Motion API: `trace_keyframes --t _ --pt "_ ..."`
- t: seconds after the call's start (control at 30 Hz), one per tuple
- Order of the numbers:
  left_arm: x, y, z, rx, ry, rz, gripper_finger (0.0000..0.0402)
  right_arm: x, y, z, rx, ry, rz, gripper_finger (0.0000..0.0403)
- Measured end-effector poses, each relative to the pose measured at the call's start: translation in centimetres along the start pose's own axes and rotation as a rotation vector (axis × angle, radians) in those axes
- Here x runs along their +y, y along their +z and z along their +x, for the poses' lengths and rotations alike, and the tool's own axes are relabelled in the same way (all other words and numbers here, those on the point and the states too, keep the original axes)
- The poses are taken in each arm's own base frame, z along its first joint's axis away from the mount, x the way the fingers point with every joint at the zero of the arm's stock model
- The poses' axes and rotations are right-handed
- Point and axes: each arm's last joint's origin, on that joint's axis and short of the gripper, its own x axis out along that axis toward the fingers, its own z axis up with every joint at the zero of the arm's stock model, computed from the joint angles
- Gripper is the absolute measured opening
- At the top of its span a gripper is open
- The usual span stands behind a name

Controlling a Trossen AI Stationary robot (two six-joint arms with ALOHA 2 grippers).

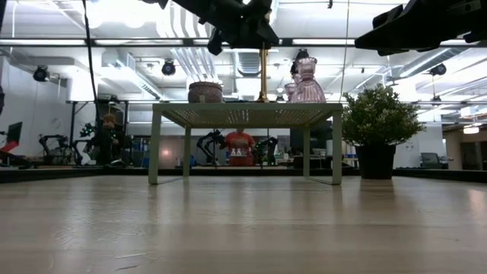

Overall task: Pick & Place candle stick holders
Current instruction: Return to Home Position

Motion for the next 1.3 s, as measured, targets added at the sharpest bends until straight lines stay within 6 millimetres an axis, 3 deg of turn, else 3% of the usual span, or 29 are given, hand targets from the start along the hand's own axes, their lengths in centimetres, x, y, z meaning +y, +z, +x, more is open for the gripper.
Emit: trace_keyframes --t 0.37,0.87,1.0,1.1,1.3 --pt "0.2 -0.7 -0.4 0.091 0.009 0.03 0.012 0.0 0.0 0.0 0.0 0.0 0.0 0.0009" --pt "-0.1 -0.2 -3.0 0.159 -0.021 0.084 0.0119 0.0 0.0 0.0 0.0 0.0 0.0 0.0009" --pt "-0.5 -0.5 -4.1 0.163 -0.05 0.102 0.012 0.0 0.0 0.0 -0.001 0.0 0.0 0.0009" --pt "-0.8 -1.9 -5.2 0.188 -0.079 0.124 0.0119 0.0 0.0 0.0 0.0 0.0 0.0 0.0009" --pt "-1.9 -4.3 -9.0 0.128 -0.207 0.06 0.0119 0.0 0.0 0.0 0.0 0.0 0.0 0.0009"
